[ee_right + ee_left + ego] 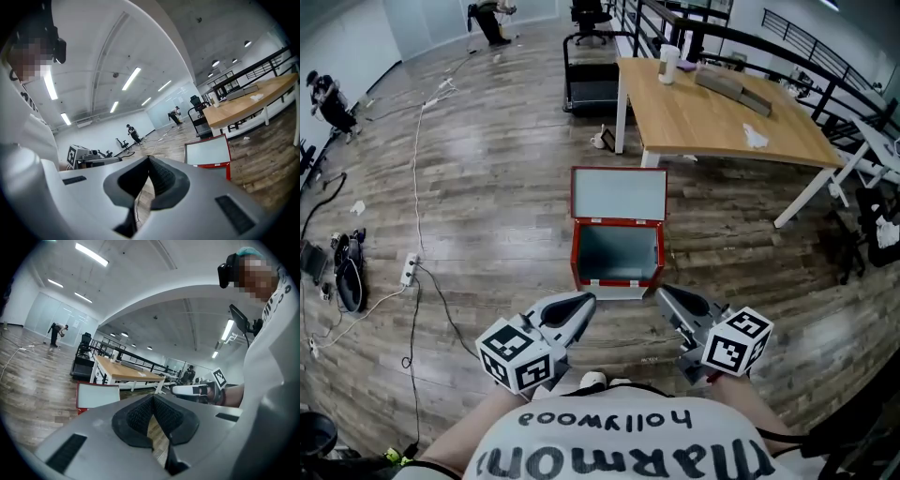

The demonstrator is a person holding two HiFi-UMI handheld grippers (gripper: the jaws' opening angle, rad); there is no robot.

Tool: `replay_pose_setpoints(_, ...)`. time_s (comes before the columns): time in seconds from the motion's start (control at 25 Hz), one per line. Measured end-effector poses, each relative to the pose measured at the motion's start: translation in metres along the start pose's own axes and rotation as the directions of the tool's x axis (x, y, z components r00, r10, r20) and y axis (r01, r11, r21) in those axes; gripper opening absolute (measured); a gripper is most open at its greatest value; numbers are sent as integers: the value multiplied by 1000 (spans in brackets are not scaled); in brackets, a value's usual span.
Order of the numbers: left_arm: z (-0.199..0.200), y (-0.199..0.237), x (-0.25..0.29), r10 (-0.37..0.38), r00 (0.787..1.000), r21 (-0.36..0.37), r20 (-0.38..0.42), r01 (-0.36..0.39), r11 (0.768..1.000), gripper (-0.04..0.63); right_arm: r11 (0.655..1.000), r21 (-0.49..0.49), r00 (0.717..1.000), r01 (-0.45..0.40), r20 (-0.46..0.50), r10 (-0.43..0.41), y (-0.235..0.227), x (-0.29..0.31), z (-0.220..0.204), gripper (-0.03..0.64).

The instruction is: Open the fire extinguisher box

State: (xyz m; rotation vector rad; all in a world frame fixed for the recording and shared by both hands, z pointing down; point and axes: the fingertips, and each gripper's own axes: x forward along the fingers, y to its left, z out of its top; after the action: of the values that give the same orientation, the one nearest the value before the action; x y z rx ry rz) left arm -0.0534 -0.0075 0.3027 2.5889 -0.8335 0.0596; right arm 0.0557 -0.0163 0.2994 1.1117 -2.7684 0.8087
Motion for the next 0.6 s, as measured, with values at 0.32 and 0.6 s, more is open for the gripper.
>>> replay_pose_setpoints(0.32,-8,3,-4,28,1000,-22,-3,-28,999,5,999,-51,999,11,-40,-13,-3,-6,-5,8)
replay_pose_setpoints(0.6,-10,3,-6,35,999,-15,-6,-35,999,5,998,-57,998,42,-47,-45,-11,-10,-4,9)
